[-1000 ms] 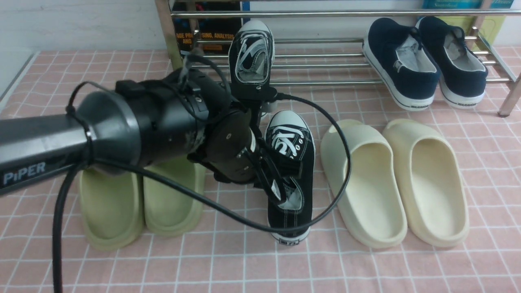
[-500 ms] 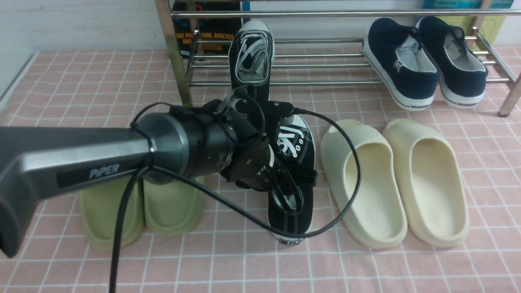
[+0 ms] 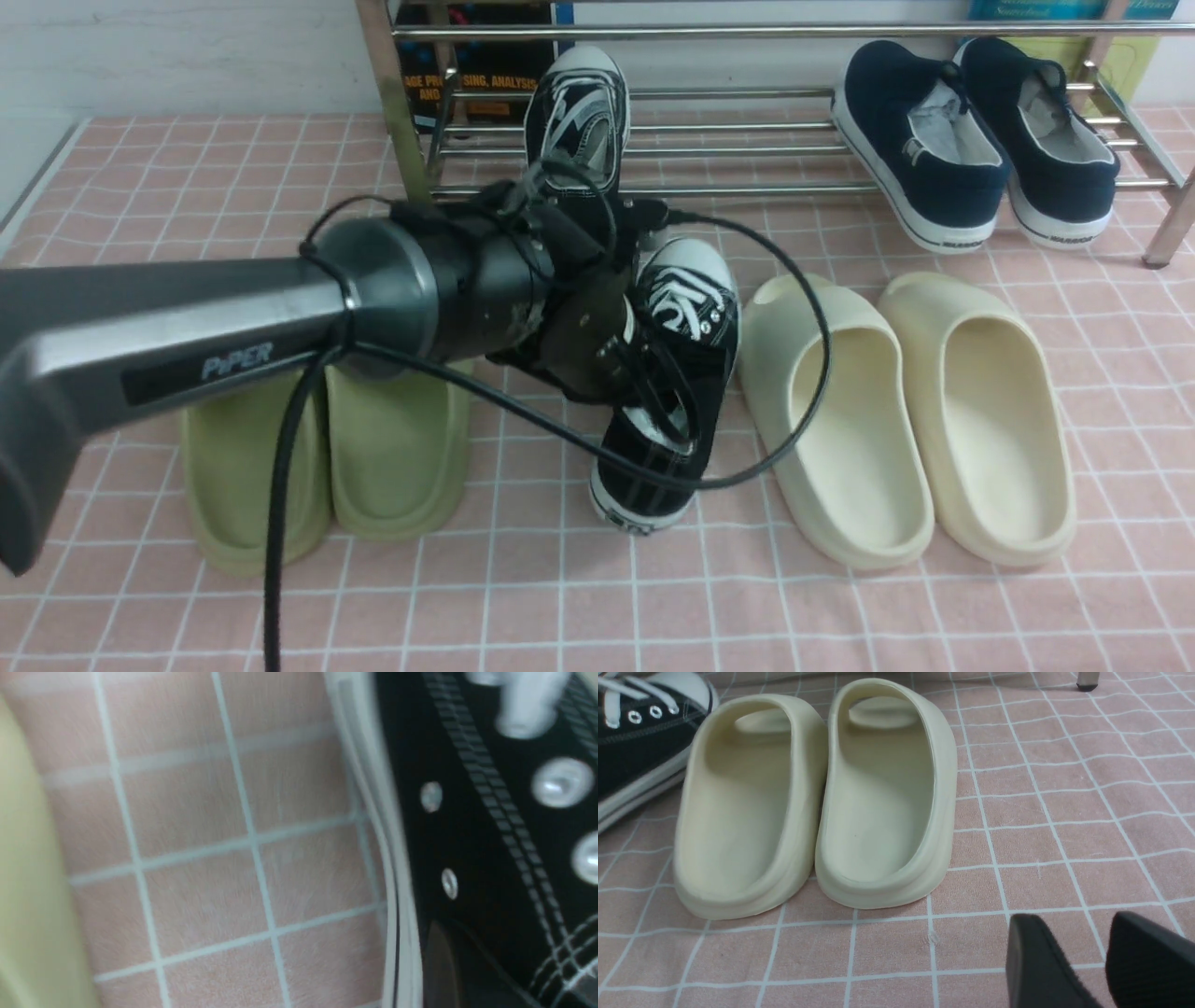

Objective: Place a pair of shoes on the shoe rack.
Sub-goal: Use the left arm to grab the shoe closest to it, then use the left arm to put a shoe into the shoe rack

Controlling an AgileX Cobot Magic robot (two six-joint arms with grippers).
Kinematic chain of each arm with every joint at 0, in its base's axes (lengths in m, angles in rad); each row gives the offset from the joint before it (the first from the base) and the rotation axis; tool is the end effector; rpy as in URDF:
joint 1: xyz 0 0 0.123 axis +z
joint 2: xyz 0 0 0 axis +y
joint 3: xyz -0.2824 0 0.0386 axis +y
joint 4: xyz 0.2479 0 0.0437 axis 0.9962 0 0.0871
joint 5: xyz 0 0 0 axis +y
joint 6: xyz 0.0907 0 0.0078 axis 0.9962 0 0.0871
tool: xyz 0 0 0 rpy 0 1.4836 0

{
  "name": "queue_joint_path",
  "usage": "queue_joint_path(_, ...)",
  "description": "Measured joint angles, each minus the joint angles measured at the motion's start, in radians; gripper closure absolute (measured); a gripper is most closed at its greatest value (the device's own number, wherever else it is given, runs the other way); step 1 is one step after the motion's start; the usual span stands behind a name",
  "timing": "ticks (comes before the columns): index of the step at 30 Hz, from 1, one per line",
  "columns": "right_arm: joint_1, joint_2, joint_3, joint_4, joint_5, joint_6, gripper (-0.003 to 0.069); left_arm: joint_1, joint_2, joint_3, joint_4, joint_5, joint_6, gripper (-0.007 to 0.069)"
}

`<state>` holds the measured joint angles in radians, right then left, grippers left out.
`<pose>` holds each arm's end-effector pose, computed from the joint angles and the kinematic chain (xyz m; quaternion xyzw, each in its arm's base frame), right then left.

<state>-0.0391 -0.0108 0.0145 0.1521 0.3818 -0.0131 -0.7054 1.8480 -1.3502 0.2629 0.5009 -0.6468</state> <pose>0.0524 0.0031 0.1748 0.0503 0.8014 0.0492 0.5939 0.3190 -0.2567 0.2334 0.1158 0.9350 -0.1253 0.3109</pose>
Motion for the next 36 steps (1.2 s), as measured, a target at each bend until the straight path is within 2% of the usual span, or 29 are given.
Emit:
queue_joint_path(13, 0.000, 0.000, 0.000, 0.000, 0.000, 0.000, 0.0419, -0.001, 0.073, -0.201, 0.005, -0.043, -0.032, 0.0599)
queue_joint_path(19, 0.000, 0.000, 0.000, 0.000, 0.000, 0.000, 0.0419, -0.001, 0.163, -0.341, 0.069, -0.051, -0.107, 0.0599)
queue_joint_path(23, 0.000, 0.000, 0.000, 0.000, 0.000, 0.000, 0.0419, 0.002, 0.219, -0.439, 0.175, -0.053, -0.221, 0.0599)
queue_joint_path(27, 0.000, 0.000, 0.000, 0.000, 0.000, 0.000, 0.0419, 0.026, 0.262, -0.508, 0.229, -0.059, -0.309, 0.0599)
queue_joint_path(36, 0.000, 0.000, 0.000, 0.000, 0.000, 0.000, 0.0419, 0.084, 0.330, -0.558, 0.254, -0.059, -0.340, 0.0597)
